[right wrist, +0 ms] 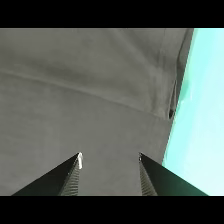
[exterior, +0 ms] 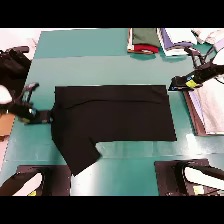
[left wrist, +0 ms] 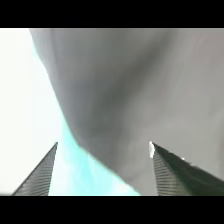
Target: Fold the shirts.
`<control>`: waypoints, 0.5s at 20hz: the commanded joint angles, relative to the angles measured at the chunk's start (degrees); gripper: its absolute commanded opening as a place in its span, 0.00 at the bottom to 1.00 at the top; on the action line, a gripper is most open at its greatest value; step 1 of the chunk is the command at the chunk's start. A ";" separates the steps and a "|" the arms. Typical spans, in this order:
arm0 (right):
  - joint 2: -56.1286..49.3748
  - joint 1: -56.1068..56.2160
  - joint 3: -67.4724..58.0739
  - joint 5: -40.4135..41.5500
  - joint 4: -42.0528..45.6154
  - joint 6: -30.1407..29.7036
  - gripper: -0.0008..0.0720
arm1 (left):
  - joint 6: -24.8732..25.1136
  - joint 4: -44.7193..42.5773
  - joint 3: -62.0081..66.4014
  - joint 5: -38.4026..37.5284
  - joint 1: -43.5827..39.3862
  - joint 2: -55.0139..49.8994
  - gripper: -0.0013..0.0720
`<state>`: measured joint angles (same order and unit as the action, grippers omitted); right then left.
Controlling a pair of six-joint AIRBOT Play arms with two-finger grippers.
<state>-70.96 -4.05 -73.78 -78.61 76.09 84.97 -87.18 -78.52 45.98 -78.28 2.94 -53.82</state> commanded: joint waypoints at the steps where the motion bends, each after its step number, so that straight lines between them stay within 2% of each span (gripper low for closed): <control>1: 4.46 0.09 2.43 0.83 -0.04 -0.13 0.59 | -4.52 -0.20 -14.38 -0.63 -0.04 9.86 0.94; 6: 4.52 0.15 2.38 0.39 -0.09 -0.13 0.59 | -3.87 10.36 -21.73 6.16 -0.72 9.77 0.94; 10: 4.55 0.15 2.38 -0.81 -0.09 -0.13 0.59 | -5.05 11.28 -23.69 8.68 -5.57 9.77 0.94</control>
<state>-66.59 -3.95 -71.46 -78.72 76.05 84.84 -91.24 -69.56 24.62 -71.99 -0.08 -44.45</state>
